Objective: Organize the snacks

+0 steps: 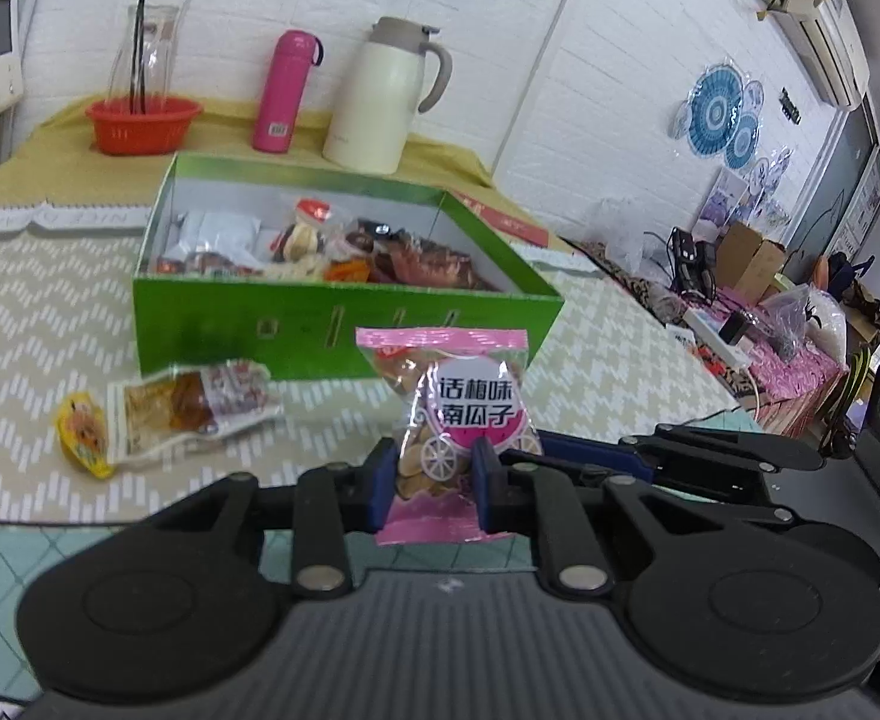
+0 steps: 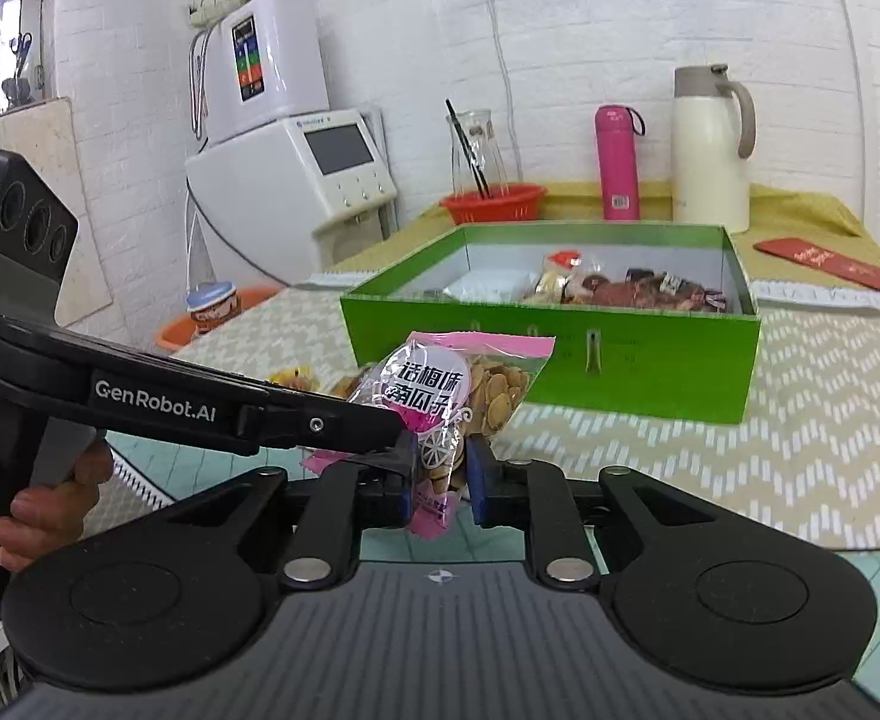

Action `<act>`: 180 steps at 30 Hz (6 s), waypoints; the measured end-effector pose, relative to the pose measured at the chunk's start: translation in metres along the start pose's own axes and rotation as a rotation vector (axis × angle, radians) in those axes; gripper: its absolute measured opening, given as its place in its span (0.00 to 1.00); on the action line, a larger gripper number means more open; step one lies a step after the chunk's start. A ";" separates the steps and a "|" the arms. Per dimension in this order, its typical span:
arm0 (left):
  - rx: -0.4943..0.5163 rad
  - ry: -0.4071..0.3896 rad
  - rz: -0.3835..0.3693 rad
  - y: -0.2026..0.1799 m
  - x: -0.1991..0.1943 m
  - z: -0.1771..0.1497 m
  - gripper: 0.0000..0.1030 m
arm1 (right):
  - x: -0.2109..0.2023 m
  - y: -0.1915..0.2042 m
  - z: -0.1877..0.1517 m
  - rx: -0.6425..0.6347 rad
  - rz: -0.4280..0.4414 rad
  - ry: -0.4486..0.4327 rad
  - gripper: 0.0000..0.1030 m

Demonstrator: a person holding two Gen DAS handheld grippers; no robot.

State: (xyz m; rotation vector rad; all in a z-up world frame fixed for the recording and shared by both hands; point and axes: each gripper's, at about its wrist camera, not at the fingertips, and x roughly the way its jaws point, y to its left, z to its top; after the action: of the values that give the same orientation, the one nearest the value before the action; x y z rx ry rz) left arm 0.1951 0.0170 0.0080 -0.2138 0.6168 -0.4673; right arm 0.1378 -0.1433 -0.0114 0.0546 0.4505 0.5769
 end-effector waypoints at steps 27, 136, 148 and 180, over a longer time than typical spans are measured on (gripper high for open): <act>-0.108 -0.151 0.201 0.081 0.078 0.093 0.60 | 0.129 -0.065 0.062 0.181 -0.051 -0.031 0.51; 0.043 0.045 0.151 0.022 -0.008 -0.038 0.20 | 0.030 0.049 -0.032 -0.178 0.058 0.206 0.76; -0.017 0.096 0.169 0.029 -0.005 -0.044 0.16 | 0.019 0.041 -0.038 -0.162 0.056 0.186 0.76; -0.262 0.134 -0.036 0.019 -0.004 -0.046 0.44 | 0.008 0.045 -0.043 -0.162 0.064 0.175 0.77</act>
State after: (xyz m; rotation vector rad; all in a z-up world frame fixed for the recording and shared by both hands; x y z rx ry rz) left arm 0.1713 0.0334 -0.0329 -0.4456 0.8074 -0.4368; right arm 0.1020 -0.1045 -0.0454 -0.1376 0.5722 0.6824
